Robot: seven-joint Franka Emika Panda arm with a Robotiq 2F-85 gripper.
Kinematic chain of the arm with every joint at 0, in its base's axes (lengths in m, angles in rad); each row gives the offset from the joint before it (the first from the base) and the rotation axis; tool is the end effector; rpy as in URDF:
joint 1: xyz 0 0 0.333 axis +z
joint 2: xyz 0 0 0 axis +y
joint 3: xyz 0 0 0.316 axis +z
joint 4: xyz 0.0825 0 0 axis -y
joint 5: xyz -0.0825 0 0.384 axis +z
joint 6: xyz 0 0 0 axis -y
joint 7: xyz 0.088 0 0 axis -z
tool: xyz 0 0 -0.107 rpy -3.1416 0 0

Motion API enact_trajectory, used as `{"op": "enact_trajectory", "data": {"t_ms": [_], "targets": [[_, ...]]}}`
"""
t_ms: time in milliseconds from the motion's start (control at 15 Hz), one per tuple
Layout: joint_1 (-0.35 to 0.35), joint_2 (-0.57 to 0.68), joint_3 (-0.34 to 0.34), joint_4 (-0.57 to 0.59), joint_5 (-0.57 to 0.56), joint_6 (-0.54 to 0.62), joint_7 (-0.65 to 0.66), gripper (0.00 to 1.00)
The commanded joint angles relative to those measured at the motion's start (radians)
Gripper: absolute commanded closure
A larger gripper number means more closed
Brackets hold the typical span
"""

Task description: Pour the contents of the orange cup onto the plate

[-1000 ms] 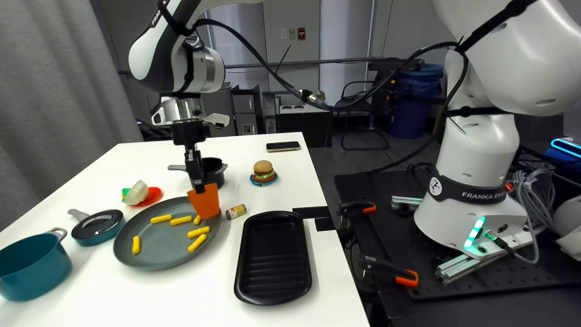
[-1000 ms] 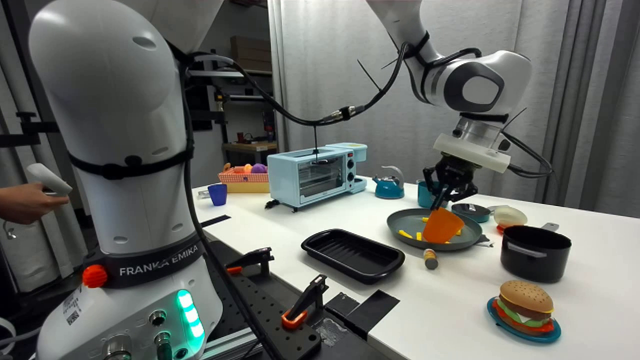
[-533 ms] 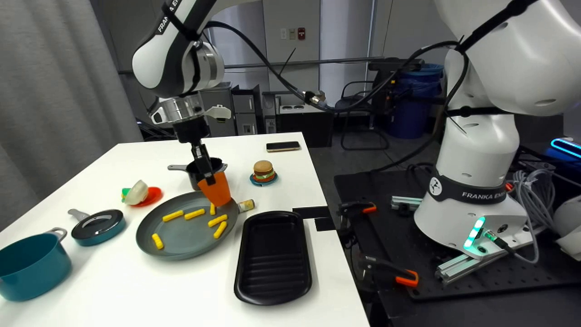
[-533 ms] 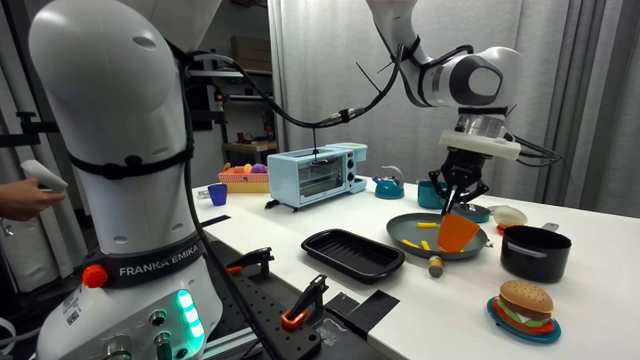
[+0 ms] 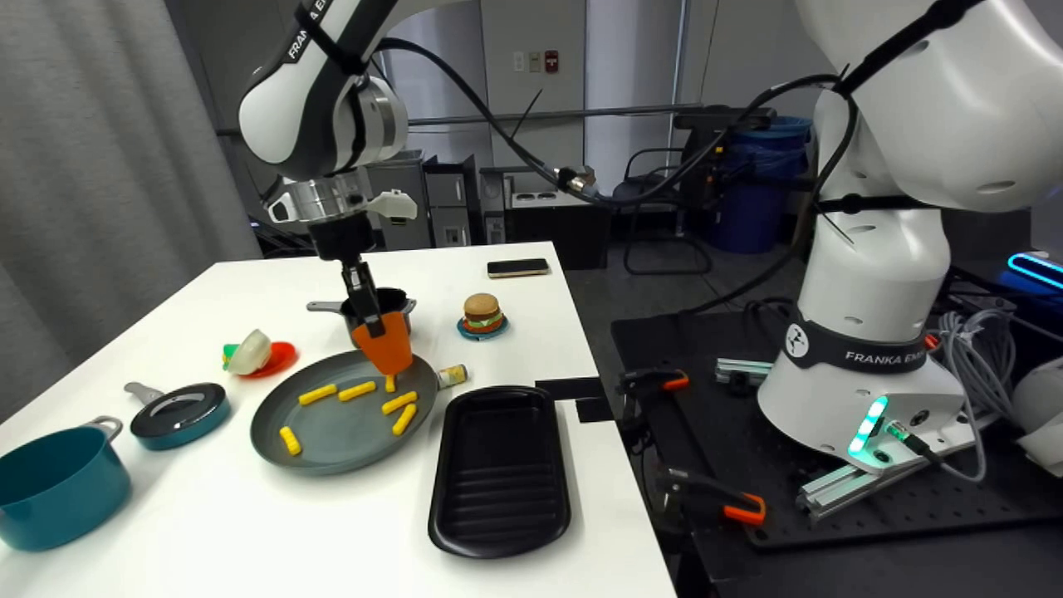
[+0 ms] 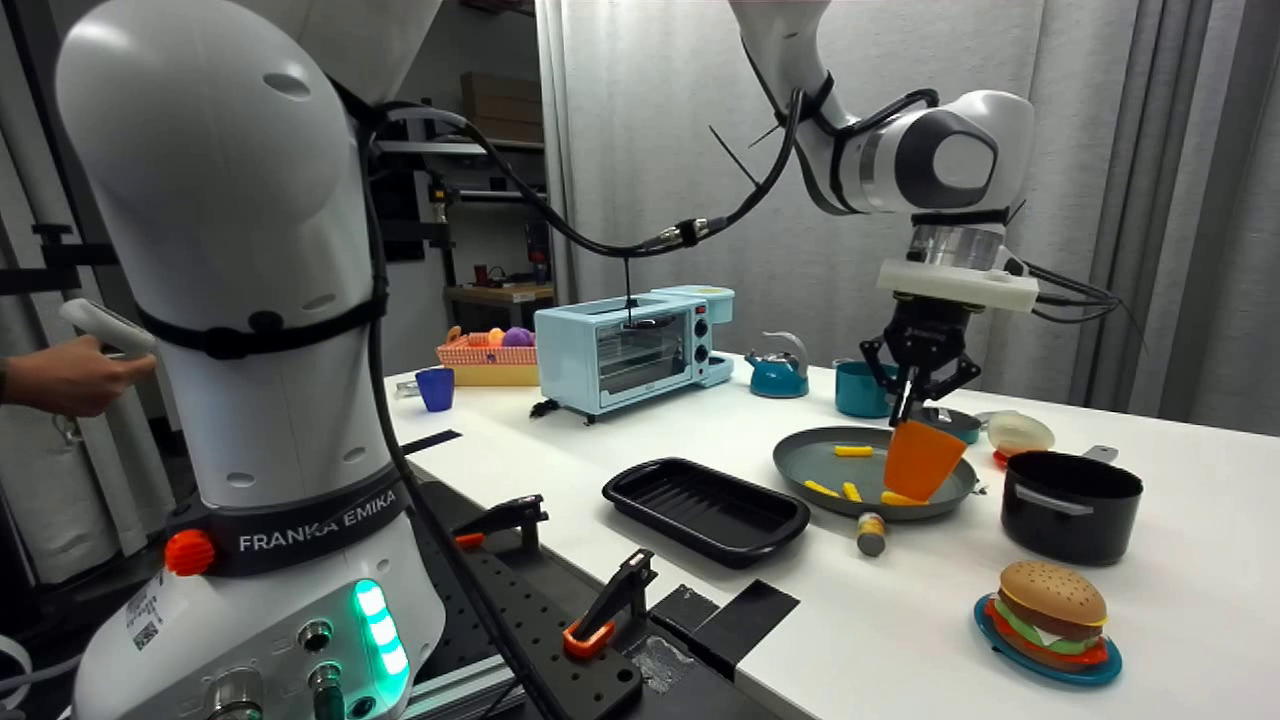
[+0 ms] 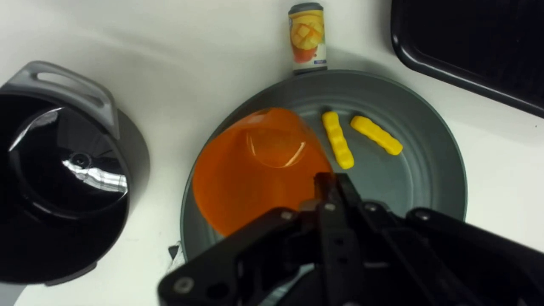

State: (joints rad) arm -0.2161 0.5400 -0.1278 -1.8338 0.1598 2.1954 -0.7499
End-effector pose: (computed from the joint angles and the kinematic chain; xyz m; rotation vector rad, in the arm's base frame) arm 0.5941 -0.2024 0.2242 -2.9643 -0.4686 0.1776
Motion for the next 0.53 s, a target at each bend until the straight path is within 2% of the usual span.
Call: {"op": "enact_trajectory", "data": {"t_ms": [0, 467], "targets": [[-0.033, -0.022, 0.039, -0.033, -0.006, 0.088, 0.04, 0.99], [-0.057, -0.02, 0.073, -0.062, -0.005, 0.239, 0.049, 0.99]]}}
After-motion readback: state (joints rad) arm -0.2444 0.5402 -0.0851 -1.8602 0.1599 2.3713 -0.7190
